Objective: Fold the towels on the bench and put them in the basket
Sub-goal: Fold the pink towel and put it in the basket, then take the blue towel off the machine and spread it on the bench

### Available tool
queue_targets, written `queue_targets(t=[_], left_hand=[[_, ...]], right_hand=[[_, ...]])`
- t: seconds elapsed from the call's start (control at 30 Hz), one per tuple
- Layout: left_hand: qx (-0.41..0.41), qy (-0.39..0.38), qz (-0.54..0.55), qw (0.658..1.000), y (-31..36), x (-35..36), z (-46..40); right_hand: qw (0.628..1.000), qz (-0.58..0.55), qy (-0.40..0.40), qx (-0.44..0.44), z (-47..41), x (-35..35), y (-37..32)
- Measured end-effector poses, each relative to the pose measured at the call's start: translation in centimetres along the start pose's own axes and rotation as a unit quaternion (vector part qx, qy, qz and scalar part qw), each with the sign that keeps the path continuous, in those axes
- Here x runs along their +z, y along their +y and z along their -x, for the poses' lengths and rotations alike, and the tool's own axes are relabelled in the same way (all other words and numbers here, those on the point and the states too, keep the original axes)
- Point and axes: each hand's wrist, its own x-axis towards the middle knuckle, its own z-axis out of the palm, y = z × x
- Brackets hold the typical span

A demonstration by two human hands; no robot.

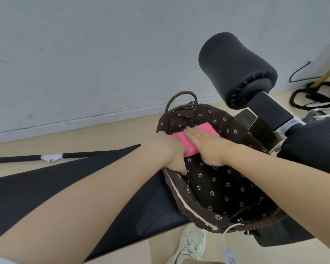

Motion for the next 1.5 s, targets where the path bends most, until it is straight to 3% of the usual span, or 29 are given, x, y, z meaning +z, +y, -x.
queue_targets(t=[0.13, 0.27, 0.33, 0.4, 0.47, 0.53, 0.67, 0.9, 1.03, 1.2, 1.37, 1.5], left_hand=[[-0.019, -0.036, 0.003, 0.999, 0.2, -0.5, -0.5], [-0.039, -0.036, -0.025, 0.998, 1.2, -0.6, -0.3], [-0.025, 0.015, -0.003, 1.0, 1.2, -0.4, 0.8], [-0.004, 0.116, 0.048, 0.992, 0.5, -0.1, 2.4], [0.008, 0.228, 0.102, 0.968, -0.6, 1.1, 4.7], [0.006, 0.291, 0.165, 0.943, -1.7, 3.1, 7.4], [-0.037, 0.273, 0.298, 0.914, -3.8, 7.5, 13.9], [-0.2, 0.267, 0.346, 0.877, -6.8, 15.4, 22.6], [-0.259, 0.279, 0.393, 0.837, -8.5, 21.5, 24.6], [-0.334, 0.306, 0.453, 0.768, -13.0, 29.1, 26.6], [-0.409, 0.346, 0.505, 0.676, -18.0, 31.8, 33.9], [-0.469, 0.319, 0.53, 0.63, -23.4, 31.2, 47.0]], right_hand=[[0.996, -0.031, -0.082, 0.035, 0.1, 0.1, 0.5], [0.989, 0.075, -0.112, 0.066, 0.5, -1.1, -0.7], [0.989, 0.101, -0.084, 0.074, 1.3, -2.3, -1.7], [0.994, 0.082, -0.016, 0.067, 2.6, -3.7, -3.1], [0.996, 0.037, 0.055, 0.066, 4.3, -4.8, -5.0], [0.994, 0.005, 0.095, 0.052, 5.9, -5.7, -7.1], [0.986, -0.05, 0.156, -0.001, 6.9, -7.1, -13.1], [0.978, -0.119, 0.162, -0.049, 6.2, -4.5, -23.9], [0.976, -0.156, 0.147, -0.047, 2.7, -1.7, -28.5], [0.938, -0.339, 0.051, -0.053, -2.5, 0.2, -35.5], [0.951, -0.295, -0.056, -0.073, -5.4, -5.0, -44.4], [0.961, -0.178, -0.094, -0.19, -4.0, -15.3, -55.8]])
